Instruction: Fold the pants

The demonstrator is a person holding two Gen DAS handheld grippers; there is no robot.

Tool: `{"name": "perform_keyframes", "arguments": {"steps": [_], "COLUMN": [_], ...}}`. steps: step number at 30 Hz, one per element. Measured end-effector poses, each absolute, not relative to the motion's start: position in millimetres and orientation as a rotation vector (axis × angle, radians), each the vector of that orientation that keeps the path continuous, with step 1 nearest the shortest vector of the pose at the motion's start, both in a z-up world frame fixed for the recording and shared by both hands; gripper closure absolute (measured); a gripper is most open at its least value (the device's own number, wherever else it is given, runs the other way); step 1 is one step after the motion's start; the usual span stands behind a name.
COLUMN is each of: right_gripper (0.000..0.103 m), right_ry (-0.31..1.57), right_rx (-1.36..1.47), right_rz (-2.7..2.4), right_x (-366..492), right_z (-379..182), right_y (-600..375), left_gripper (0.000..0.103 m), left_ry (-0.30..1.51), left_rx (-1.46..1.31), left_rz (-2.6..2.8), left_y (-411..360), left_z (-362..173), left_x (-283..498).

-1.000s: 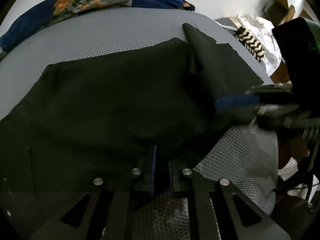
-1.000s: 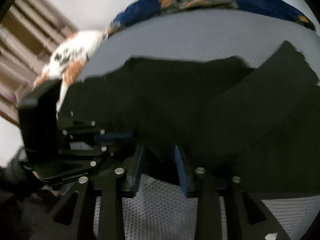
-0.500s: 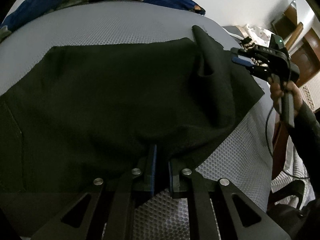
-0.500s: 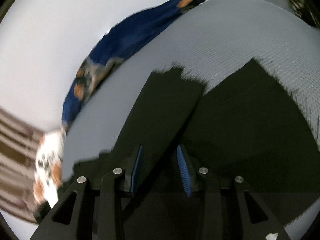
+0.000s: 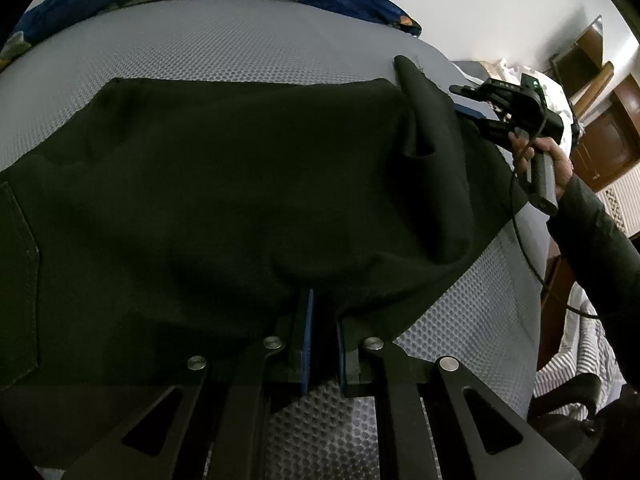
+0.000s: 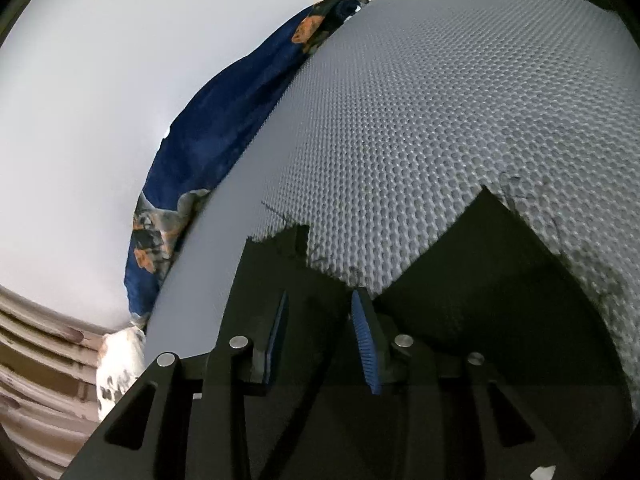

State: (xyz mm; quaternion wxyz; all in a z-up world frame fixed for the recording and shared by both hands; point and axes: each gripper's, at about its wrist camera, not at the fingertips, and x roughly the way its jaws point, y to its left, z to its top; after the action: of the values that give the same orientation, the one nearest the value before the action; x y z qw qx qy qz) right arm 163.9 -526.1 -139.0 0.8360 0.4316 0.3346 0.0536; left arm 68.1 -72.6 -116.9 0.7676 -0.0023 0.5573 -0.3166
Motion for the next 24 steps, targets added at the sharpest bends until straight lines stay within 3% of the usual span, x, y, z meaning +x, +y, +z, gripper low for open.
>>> {"name": "perform_keyframes", "arguments": {"steps": [3, 5, 7, 17, 24], "right_gripper": [0.08, 0.094, 0.097, 0.1, 0.101], "right_ry": [0.713, 0.734, 0.736, 0.61, 0.691], "right_rx": [0.935, 0.921, 0.882, 0.604, 0.607], "right_rz": [0.127, 0.132, 0.121, -0.053, -0.218], "right_x": [174, 179, 180, 91, 18], "right_z": [-140, -139, -132, -56, -97], "right_y": [-523, -520, -517, -516, -546], "left_gripper": [0.093, 0.093, 0.093, 0.093, 0.092], "left_ry": [1.211, 1.21, 1.209, 1.193, 1.175], "left_rx": [-0.004, -0.004, -0.006, 0.024, 0.064], "left_rz": [-0.684, -0.68, -0.676, -0.669, -0.674], "left_y": [-74, -75, -75, -78, -83], "left_z": [-117, -117, -117, -117, -116], "left_x": [68, 66, 65, 63, 59]}}
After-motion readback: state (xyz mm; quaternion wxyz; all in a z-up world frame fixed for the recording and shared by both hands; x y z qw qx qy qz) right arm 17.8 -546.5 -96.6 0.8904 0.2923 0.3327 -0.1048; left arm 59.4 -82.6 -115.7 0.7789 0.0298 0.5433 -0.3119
